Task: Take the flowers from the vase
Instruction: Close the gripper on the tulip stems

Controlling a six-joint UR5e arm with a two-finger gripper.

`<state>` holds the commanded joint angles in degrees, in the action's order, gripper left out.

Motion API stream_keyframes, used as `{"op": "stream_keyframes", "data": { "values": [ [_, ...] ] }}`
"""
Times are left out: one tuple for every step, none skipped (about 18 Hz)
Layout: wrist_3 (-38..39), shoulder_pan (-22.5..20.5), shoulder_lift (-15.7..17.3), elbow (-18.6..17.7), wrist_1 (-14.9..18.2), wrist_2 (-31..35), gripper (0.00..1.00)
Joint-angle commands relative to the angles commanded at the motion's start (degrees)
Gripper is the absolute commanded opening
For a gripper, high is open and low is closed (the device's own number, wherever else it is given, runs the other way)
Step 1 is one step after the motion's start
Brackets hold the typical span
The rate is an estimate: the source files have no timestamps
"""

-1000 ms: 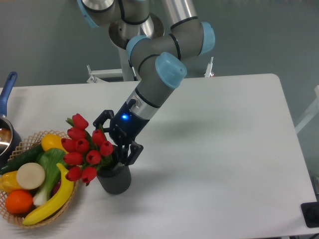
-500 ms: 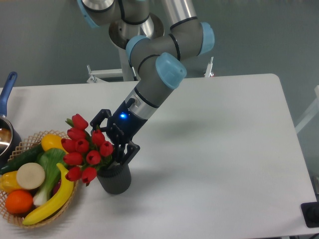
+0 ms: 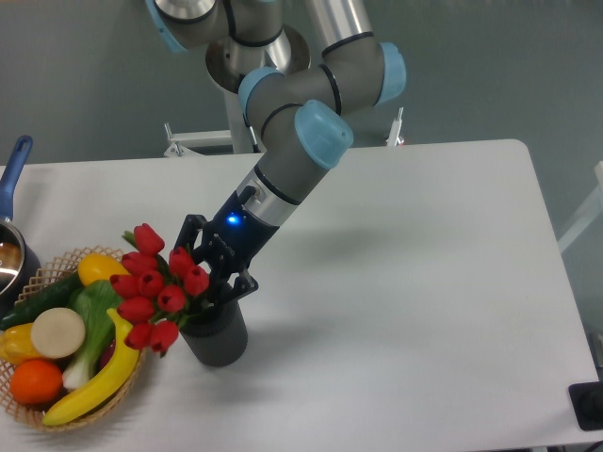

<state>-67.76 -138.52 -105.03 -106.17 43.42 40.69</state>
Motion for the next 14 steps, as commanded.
{"op": "stream_keyframes", "data": {
  "values": [
    [0.0,-0.09,0.0,0.0,0.0,0.0,0.48],
    [0.0,-0.17,0.09,0.0,0.0,0.0,0.48],
    [0.0,-0.26,0.09,0.0,0.0,-0.09,0.48],
    [0.0,-0.44,0.17,0.0,0.0,-0.09,0.48],
    [0.0,-0.53,0.18,0.0,0.0,-0.26,0.48],
    [0.0,-0.61,0.26,-0.09,0.0,-0.96,0.48],
    [0.0,-0.7,0.35,-0.26,0.0,-2.01,0.48],
    [0.09,-0.88,0.53,-0.26,0.0,-2.98,0.48],
    [0.09,-0.97,0.61,-0.26,0.0,-3.51,0.48],
    [0.09,-1.31,0.7,-0.35,0.0,-3.78,0.48],
    [0.17,-1.67,0.88,-0.35,0.09,-4.13,0.48],
    [0.26,-1.67,1.05,-0.35,0.09,-4.65,0.48],
    [0.35,-1.76,1.32,-0.35,0.09,-5.35,0.48],
    [0.87,-2.11,1.67,-0.35,0.09,-6.14,0.48]
  ]
}}
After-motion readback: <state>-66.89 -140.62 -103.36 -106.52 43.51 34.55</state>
